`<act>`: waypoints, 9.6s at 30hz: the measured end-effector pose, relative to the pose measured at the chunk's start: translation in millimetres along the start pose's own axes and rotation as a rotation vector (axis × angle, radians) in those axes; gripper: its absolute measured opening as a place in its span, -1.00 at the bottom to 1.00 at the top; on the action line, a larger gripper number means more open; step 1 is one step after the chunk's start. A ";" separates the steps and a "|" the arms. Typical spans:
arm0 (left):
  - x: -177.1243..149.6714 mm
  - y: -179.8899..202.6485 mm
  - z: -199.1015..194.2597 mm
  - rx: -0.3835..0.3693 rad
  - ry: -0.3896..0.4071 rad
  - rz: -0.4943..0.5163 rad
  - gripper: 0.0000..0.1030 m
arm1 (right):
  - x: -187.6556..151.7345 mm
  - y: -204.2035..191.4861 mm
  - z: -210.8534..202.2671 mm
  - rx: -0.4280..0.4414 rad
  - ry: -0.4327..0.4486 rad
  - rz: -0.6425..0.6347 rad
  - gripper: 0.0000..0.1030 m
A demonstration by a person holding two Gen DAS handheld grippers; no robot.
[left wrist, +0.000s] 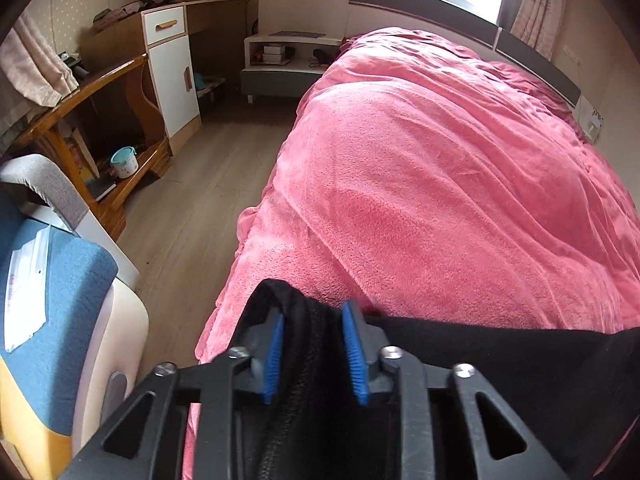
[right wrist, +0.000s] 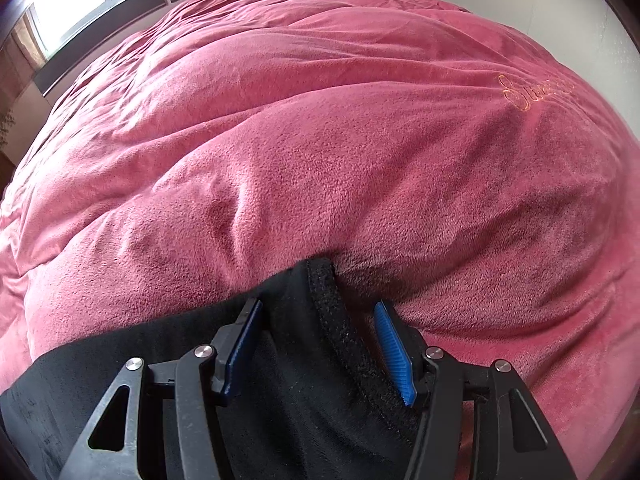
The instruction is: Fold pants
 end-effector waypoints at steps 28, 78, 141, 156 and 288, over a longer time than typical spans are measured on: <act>-17.1 -28.8 -147.5 -0.329 0.230 -0.139 -0.86 | -16.4 19.4 -123.2 0.207 0.199 0.070 -0.72; -186.0 -81.2 -172.8 -0.476 0.221 -0.402 -0.86 | -17.8 -52.3 -27.2 0.220 -0.249 0.365 -0.06; -260.6 -119.8 -214.0 -0.582 0.265 -0.477 -0.86 | -198.5 58.7 -127.5 0.764 0.112 0.343 -0.86; -289.6 -117.4 -183.8 -0.582 0.212 -0.607 -0.85 | -229.6 111.6 -81.2 0.767 0.169 0.579 0.17; -247.9 155.1 -179.8 -0.489 0.055 0.306 -0.27 | -272.4 71.0 -91.8 0.494 0.042 0.413 0.03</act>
Point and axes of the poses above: each gripper's, at about its wrist camera, not at the fingertips, and z roughly the way its jaws point, y to its right, x to its top, the point moved 7 cm from there along z, roughly the way its jaws point, and after that the axes turned 6 degrees about -y, right-handed, at the moved point
